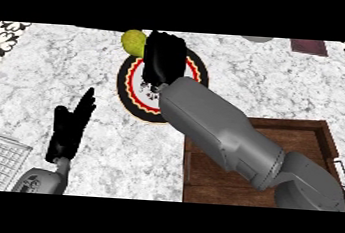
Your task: Pick the pear from the tray and place it in the plate
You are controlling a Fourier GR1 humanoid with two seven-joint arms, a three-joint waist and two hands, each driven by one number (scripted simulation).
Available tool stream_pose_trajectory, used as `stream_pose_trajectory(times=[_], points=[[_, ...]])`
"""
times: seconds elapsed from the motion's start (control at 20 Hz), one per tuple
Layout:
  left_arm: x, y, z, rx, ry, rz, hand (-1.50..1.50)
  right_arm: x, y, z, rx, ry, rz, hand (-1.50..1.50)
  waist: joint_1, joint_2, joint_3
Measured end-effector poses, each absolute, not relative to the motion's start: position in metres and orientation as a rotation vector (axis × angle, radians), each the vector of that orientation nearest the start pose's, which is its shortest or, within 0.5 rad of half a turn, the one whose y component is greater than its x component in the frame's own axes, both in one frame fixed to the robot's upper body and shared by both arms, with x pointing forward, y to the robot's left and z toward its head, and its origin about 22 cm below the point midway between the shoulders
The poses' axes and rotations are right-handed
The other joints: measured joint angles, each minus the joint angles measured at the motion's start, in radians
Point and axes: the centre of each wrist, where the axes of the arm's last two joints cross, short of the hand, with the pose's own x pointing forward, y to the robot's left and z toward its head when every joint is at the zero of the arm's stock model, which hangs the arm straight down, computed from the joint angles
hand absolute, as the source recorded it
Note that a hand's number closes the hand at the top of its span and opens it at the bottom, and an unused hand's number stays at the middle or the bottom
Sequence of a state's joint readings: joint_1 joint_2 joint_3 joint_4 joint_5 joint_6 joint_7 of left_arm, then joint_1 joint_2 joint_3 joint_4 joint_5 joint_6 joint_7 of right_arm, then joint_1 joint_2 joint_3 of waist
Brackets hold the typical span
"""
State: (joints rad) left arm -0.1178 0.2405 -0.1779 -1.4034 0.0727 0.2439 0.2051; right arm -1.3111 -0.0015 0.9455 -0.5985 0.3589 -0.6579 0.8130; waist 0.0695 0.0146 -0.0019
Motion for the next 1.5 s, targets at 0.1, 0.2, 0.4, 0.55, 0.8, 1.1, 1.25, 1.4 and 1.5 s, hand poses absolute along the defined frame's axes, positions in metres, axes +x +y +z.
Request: stream_pose_trajectory(times=[0.1, 0.2, 0.4, 0.55, 0.8, 1.1, 1.25, 1.4, 1.5], points=[[0.264, 0.240, -0.006, 0.204, -1.306, -0.090, 0.00, 0.387, 0.027, 0.117, -1.028, -1.542, 0.769, 1.50, 0.000, 0.001, 0.000], [0.263, 0.242, -0.006, 0.201, -1.305, -0.093, 0.00, 0.391, 0.022, 0.112, -1.018, -1.497, 0.788, 1.50, 0.002, 0.002, 0.000], [0.260, 0.239, -0.008, 0.201, -1.312, -0.092, 0.00, 0.399, 0.007, 0.100, -0.950, -1.409, 0.845, 1.50, 0.003, 0.006, 0.001], [0.262, 0.240, -0.007, 0.205, -1.312, -0.089, 0.00, 0.404, -0.004, 0.090, -0.870, -1.323, 0.896, 1.50, 0.004, 0.008, 0.001], [0.269, 0.237, -0.003, 0.201, -1.320, -0.095, 0.00, 0.409, -0.020, 0.073, -0.769, -1.219, 0.977, -1.50, 0.008, 0.011, 0.001], [0.266, 0.241, -0.005, 0.207, -1.312, -0.084, 0.00, 0.410, -0.028, 0.067, -0.596, -1.360, 0.965, -1.50, -0.005, 0.007, 0.002], [0.262, 0.239, -0.008, 0.213, -1.305, -0.073, 0.00, 0.410, -0.026, 0.076, -0.474, -1.510, 0.814, -1.50, -0.016, 0.004, 0.004], [0.260, 0.243, -0.009, 0.217, -1.304, -0.064, 0.00, 0.410, -0.030, 0.081, -0.357, -1.609, 0.632, -1.50, -0.024, 0.001, 0.004], [0.260, 0.245, -0.009, 0.218, -1.304, -0.060, 0.00, 0.412, -0.036, 0.080, -0.290, -1.646, 0.535, -1.50, -0.029, 0.001, 0.004]])
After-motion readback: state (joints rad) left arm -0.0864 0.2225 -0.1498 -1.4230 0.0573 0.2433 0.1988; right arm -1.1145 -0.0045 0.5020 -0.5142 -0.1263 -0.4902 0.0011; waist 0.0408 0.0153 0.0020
